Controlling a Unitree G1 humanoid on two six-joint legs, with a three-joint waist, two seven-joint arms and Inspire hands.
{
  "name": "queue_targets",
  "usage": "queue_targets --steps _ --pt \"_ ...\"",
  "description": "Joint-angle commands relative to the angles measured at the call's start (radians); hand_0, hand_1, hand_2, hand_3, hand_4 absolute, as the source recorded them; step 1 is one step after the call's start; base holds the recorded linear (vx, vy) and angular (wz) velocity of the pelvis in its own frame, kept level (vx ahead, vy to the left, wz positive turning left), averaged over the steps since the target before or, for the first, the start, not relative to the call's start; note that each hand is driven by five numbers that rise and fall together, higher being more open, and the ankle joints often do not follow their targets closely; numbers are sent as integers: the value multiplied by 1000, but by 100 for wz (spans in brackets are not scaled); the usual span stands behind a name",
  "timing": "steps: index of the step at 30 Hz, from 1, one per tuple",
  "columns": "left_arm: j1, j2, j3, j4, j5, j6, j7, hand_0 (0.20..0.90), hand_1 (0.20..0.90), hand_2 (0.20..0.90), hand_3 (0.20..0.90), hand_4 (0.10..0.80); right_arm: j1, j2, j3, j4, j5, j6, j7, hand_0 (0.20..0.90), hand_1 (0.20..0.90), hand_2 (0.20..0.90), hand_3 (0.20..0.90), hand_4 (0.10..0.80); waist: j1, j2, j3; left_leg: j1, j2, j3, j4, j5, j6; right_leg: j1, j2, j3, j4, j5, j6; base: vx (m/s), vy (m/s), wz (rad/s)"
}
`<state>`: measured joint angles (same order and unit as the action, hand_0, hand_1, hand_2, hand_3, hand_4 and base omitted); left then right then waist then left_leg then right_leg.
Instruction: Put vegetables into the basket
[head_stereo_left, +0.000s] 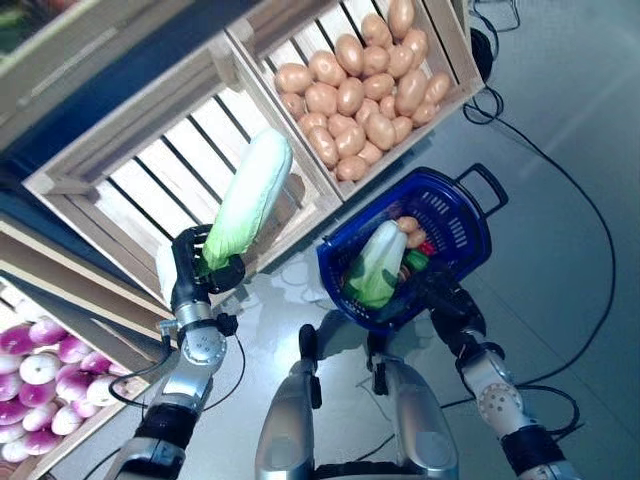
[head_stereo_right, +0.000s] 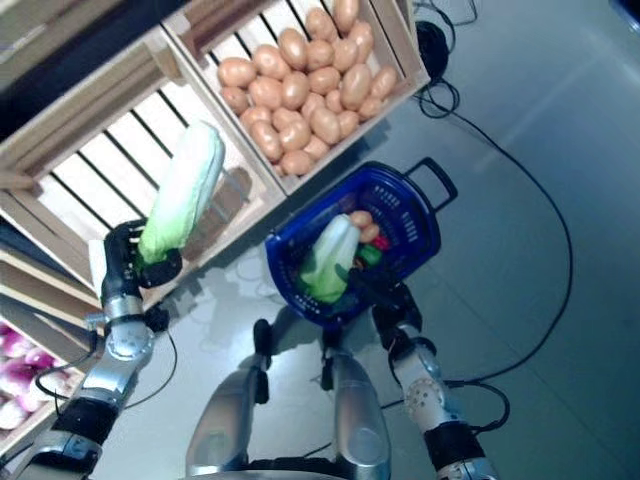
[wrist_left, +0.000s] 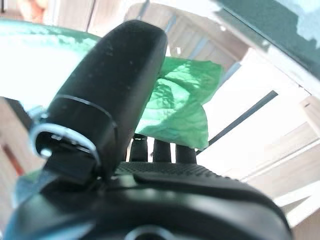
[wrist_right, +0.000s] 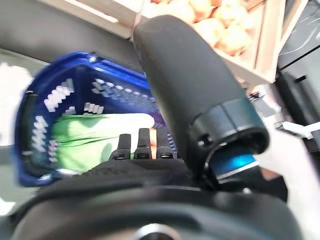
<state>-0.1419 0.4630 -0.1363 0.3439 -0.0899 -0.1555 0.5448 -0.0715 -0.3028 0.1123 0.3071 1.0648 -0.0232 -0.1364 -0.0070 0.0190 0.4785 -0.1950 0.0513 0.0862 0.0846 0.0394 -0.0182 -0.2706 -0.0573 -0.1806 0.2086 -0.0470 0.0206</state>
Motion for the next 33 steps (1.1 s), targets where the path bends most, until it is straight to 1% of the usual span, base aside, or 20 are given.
queue_targets --steps 1,2,3,4,5,7,9,10,11,13,17,20,25,30,33 --pt "54 33 51 -105 -80 -115 -76 300 300 300 300 400 90 20 -18 -84 -68 -38 60 900 900 900 900 800 11 -19 -202 -18 -27 -10 -48 42 -33 146 -37 -61 -147 49 22 128 1 6" --pt "67 26 57 -112 -113 -114 -103 300 300 300 300 400 99 22 -23 -86 -77 -40 63 900 900 900 900 800 14 -20 -213 0 -28 -13 -64 43 -33 166 -37 -65 -165 53 25 118 -2 1" --pt "95 14 67 -130 -133 -128 -161 300 300 300 300 400 121 26 -32 -95 -94 -55 76 900 900 900 900 800 19 -21 -231 27 -29 -17 -85 44 -32 193 -38 -71 -188 60 29 141 -9 8" --pt "127 13 68 -165 -139 -127 -241 300 300 300 300 400 144 28 -49 -120 -99 -52 96 900 900 900 900 800 21 -23 -257 45 -32 -20 -97 42 -26 208 -40 -76 -208 72 35 132 -14 9" --pt "141 15 64 -188 -132 -128 -273 300 300 300 300 400 154 26 -56 -136 -104 -56 113 900 900 900 900 800 22 -24 -269 54 -31 -20 -103 41 -24 217 -41 -78 -219 78 37 91 -15 7" --pt "152 23 53 -212 -122 -121 -313 300 300 300 300 400 161 22 -61 -149 -107 -66 139 900 900 900 900 800 24 -23 -283 68 -30 -21 -112 39 -22 229 -40 -79 -228 83 40 61 -16 13" --pt "152 30 37 -219 -139 -117 -388 300 300 300 300 400 154 10 -64 -168 -99 -83 201 900 900 900 900 800 24 -20 -302 92 -28 -21 -118 31 -19 246 -43 -79 -242 90 45 72 -11 9" --pt "151 32 34 -221 -139 -112 -398 300 300 300 300 400 152 8 -63 -172 -97 -83 206 900 900 900 900 800 24 -19 -307 98 -27 -19 -118 29 -18 250 -44 -79 -245 91 46 86 5 -2" --pt "150 37 22 -223 -133 -111 -444 300 300 300 300 400 146 2 -59 -188 -75 -83 261 900 900 900 900 800 23 -17 -318 114 -26 -14 -120 22 -16 260 -46 -78 -251 94 49 93 7 -2" --pt "149 50 3 -229 -113 -102 -496 300 300 300 300 400 146 -7 -46 -222 -92 -67 353 900 900 900 900 800 22 -16 -338 139 -23 -9 -129 16 -14 279 -48 -77 -258 94 53 127 -3 -8" --pt "152 87 -15 -246 -79 -95 -599 300 300 300 300 400 156 -46 -31 -286 -27 -18 513 900 900 900 900 800 16 -21 -362 172 -18 5 -133 2 -11 303 -50 -71 -275 101 61 88 -20 -4" --pt "141 115 -42 -241 -66 -99 -672 300 300 300 300 400 142 -76 -16 -305 3 -11 581 900 900 900 900 800 13 -20 -375 197 -13 13 -153 2 -12 317 -49 -67 -282 101 66 70 -19 0" --pt "104 166 -106 -245 -61 -79 -743 300 300 300 300 400 106 -114 24 -337 37 7 618 900 900 900 900 800 14 -22 -396 224 -9 15 -170 -5 -10 334 -51 -64 -290 100 75 55 -28 0" --pt "87 181 -148 -249 -64 -81 -790 300 300 300 300 400 84 -115 62 -334 54 -5 623 900 900 900 900 800 20 -26 -411 239 -8 13 -172 -14 -8 346 -52 -62 -294 98 79 57 -21 0" --pt "75 181 -173 -256 -70 -74 -793 300 300 300 300 400 67 -114 83 -338 72 -5 617 900 900 900 900 800 27 -27 -418 238 -12 -2 -172 -18 -6 348 -51 -59 -296 97 82 28 -10 0"
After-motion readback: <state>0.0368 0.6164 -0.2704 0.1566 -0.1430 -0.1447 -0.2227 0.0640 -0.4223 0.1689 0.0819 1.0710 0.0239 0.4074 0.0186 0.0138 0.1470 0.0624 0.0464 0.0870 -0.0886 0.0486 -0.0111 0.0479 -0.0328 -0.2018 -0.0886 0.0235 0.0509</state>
